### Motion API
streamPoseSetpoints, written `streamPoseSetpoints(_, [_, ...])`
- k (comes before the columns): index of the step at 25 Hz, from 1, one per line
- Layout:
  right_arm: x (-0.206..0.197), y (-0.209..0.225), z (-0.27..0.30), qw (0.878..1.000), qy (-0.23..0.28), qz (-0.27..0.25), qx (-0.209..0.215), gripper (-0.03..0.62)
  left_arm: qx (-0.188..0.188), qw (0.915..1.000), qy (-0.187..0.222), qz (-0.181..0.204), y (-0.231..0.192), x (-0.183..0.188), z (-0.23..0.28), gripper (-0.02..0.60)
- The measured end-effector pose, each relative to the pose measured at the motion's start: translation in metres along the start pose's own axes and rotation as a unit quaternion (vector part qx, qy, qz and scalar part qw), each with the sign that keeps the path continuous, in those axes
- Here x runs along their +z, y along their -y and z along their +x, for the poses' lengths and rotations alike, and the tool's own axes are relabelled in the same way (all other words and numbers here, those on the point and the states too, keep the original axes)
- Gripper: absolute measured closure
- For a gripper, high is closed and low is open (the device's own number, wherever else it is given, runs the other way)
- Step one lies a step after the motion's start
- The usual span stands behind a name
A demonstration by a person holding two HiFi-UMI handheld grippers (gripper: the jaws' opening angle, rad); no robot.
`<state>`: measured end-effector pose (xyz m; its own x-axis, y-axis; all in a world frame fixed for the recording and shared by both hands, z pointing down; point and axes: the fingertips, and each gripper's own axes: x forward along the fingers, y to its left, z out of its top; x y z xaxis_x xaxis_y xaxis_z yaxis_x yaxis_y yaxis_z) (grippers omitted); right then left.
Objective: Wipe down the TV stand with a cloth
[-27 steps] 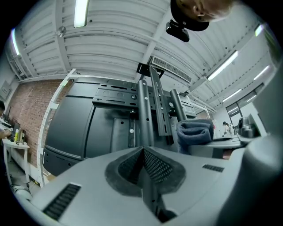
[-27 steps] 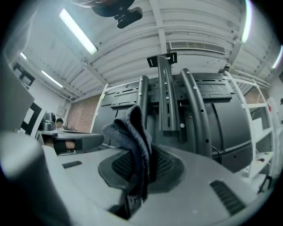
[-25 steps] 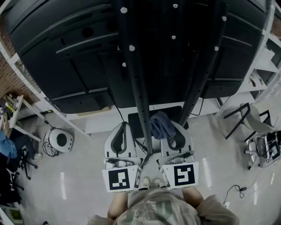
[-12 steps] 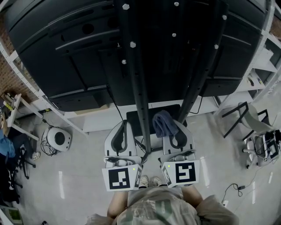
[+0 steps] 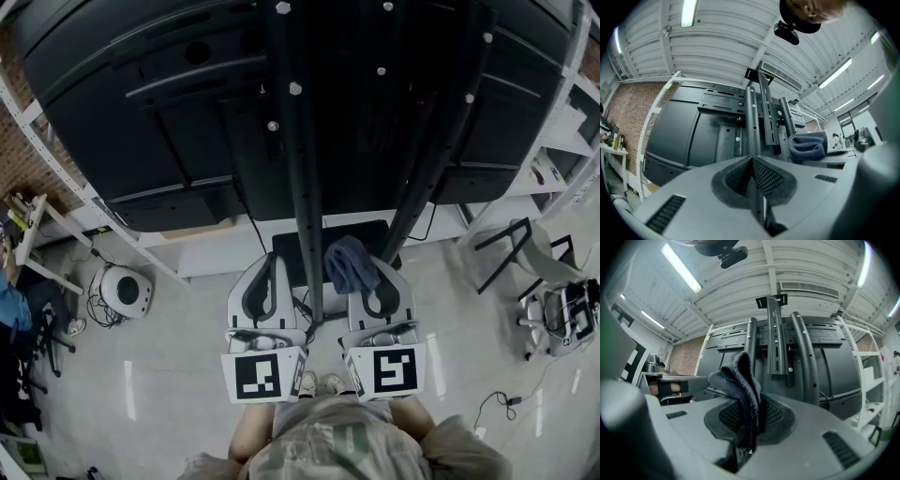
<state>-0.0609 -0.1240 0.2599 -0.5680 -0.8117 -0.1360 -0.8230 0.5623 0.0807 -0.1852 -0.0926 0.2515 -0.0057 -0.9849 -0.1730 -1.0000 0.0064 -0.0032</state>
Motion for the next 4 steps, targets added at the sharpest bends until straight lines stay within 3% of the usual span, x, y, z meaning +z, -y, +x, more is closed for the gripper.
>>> streamPoseSetpoints(4, [-0.0006, -0.0043, 0.0004, 1.000, -0.005, 0.015, 0.008, 0.537, 0.000, 1.0000, -0.001, 0.000, -0.0021, 0.0003, -0.0013, 0.566])
